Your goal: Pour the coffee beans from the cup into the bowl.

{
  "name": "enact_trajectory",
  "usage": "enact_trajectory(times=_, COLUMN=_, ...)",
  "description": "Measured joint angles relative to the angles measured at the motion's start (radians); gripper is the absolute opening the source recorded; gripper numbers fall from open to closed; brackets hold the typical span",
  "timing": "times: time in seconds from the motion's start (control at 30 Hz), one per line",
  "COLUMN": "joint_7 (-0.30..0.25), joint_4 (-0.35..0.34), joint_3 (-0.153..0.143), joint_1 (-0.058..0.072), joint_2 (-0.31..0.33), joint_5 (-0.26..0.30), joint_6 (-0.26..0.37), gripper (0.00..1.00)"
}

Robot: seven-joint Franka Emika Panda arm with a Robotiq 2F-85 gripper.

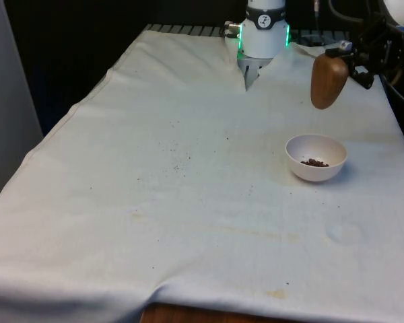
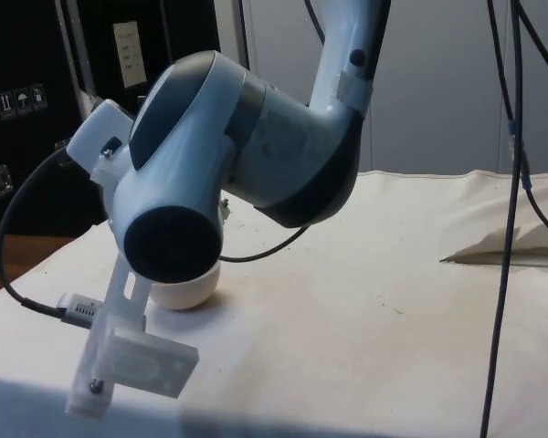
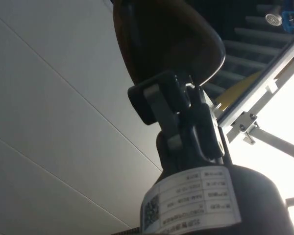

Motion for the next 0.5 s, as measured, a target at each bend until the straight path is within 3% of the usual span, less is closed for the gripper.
enact_trajectory(times=0.5, joint_7=0.011, joint_4=-0.001, joint_3=-0.001, joint_1=-0.005, joint_2=0.001, joint_5=0.0, joint_6=-0.001, gripper=0.0)
